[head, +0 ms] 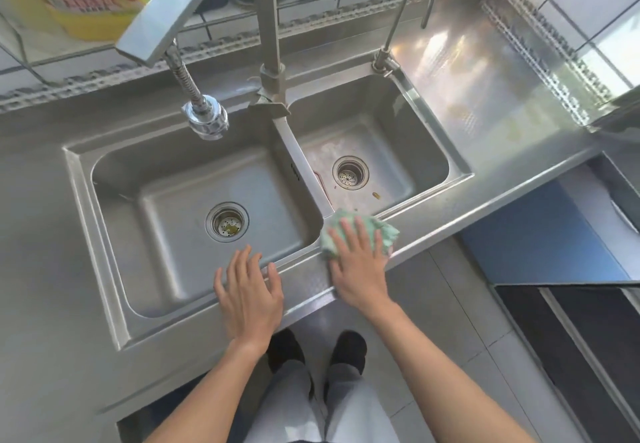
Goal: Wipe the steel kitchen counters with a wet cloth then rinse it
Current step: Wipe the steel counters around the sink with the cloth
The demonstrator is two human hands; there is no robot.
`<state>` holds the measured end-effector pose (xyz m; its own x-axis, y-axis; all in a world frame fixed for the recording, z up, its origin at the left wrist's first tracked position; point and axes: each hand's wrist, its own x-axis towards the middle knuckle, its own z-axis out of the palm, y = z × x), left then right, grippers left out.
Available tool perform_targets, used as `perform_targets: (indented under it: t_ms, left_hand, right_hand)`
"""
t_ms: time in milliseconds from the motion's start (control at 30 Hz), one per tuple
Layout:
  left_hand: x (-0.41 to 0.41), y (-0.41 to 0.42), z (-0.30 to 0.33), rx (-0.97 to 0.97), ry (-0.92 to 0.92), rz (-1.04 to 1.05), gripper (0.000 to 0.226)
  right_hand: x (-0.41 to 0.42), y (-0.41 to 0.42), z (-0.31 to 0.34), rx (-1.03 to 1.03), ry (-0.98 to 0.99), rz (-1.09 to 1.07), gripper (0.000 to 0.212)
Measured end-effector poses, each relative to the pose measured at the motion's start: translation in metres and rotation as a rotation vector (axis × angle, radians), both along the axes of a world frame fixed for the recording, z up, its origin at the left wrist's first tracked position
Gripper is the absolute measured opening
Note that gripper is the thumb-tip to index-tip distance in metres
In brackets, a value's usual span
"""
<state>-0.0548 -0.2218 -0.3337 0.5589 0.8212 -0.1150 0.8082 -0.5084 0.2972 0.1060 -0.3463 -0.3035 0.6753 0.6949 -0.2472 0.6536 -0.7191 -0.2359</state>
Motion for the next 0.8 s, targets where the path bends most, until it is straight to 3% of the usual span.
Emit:
perform_targets:
  t_ms: [100,267,367,467,600,667,800]
  left_hand:
    - [0.000,0.000,0.001,-0.003,-0.002,-0.001,0.051]
    - [0.000,0.000,0.000,-0.013,-0.032,0.001,0.049]
    - [0.001,-0.001,0.000,-0.022,-0.065,0.006,0.049]
    - [0.001,-0.002,0.003,-0.030,-0.075,0.015,0.050]
    - [0.008,-0.006,0.012,-0.082,-0.135,0.022,0.039]
    - [0.024,-0.015,0.016,-0.127,-0.161,0.007,0.033]
    - [0.077,-0.049,0.028,-0.189,-0.245,-0.091,0.032]
  right_hand:
    - [-0.038,-0.014,-0.003,0.005,-0.007,0.370,0.062]
    - [0.019,-0.063,0.003,-0.021,0.042,0.569,0.062]
    - [0.081,-0.096,0.009,-0.026,0.024,0.394,0.061]
    - [0.124,-0.102,0.013,-0.027,0.033,0.066,0.059]
    - [0.101,-0.061,0.005,0.006,-0.008,-0.202,0.055]
    - [0.069,-0.049,0.001,0.032,-0.002,-0.070,0.058]
    - [0.043,-0.073,-0.004,0.068,0.027,0.399,0.069]
